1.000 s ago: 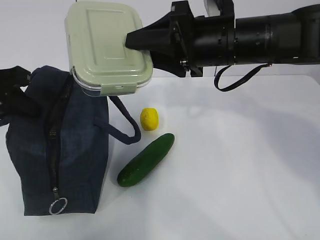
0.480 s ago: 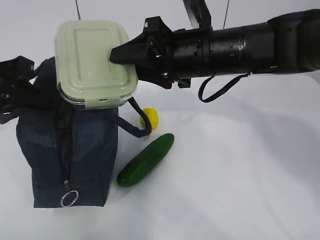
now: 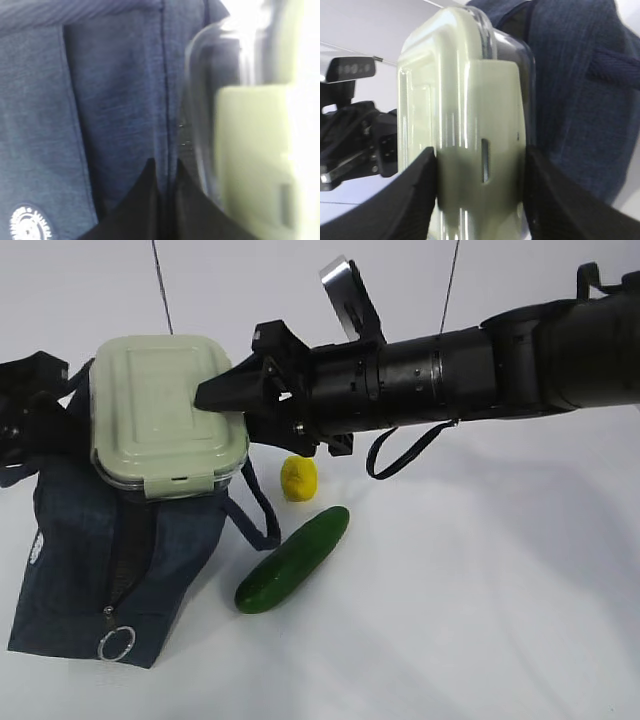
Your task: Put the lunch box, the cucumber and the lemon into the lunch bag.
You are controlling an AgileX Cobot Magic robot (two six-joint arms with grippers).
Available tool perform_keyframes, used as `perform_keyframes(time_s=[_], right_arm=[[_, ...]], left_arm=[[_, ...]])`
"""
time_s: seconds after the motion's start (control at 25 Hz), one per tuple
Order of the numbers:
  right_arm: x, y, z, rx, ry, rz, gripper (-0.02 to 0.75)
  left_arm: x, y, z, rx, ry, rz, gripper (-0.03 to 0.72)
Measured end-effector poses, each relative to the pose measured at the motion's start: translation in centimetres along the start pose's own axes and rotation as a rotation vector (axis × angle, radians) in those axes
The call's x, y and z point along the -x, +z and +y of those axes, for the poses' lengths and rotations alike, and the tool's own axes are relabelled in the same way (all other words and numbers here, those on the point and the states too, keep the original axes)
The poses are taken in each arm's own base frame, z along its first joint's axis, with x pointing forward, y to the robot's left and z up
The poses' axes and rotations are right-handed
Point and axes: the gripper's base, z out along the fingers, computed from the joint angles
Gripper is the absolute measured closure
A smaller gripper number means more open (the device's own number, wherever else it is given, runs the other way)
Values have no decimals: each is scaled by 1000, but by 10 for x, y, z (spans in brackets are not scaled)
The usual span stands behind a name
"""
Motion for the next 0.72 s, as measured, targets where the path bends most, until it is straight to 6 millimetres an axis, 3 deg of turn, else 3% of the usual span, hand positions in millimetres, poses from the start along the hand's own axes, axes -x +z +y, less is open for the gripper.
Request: perform_keyframes(time_s=[0.44,0.72], right_arm=[[3,2,-15,-102,0,-45,362],[-3,14,-39,-135,45,-13,363]], left_arm=[[1,-1,-3,-27,-7,-17,687],[3,-1,-7,-74,-4,-39,687]])
